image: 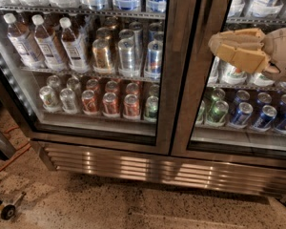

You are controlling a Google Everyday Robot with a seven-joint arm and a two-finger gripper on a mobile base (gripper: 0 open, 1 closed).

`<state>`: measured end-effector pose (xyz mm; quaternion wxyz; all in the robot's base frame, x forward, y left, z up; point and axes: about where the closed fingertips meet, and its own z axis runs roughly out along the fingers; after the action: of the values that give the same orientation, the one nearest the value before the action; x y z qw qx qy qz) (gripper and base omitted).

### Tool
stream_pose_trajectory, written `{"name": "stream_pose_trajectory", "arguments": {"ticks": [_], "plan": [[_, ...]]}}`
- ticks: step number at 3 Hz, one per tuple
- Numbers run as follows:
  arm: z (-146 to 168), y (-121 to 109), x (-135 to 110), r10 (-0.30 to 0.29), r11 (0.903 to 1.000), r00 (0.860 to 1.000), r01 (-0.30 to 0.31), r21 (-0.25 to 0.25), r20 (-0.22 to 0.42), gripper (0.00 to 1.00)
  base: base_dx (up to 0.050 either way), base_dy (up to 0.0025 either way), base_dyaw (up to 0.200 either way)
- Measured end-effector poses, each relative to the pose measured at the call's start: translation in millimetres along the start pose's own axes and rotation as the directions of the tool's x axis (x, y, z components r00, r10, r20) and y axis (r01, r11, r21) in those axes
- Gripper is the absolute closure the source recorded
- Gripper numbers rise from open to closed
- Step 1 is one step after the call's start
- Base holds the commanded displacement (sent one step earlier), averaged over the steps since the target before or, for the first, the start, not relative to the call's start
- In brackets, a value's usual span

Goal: Open right fridge door

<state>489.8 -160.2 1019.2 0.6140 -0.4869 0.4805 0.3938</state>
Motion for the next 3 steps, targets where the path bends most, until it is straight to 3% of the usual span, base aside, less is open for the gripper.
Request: {"name": "stream_pose_trajectory", "arguments": {"ticks": [2, 3], "plan": [[0.1, 0.0, 0.0, 0.0, 1.0, 1.0, 0.0, 0.0, 0.0, 0.11, 0.0, 0.0, 0.0], [0.1, 0.0, 0.0, 0.0, 1.0, 1.0, 0.0, 0.0, 0.0, 0.0, 0.0, 0.0, 0.0]]}}
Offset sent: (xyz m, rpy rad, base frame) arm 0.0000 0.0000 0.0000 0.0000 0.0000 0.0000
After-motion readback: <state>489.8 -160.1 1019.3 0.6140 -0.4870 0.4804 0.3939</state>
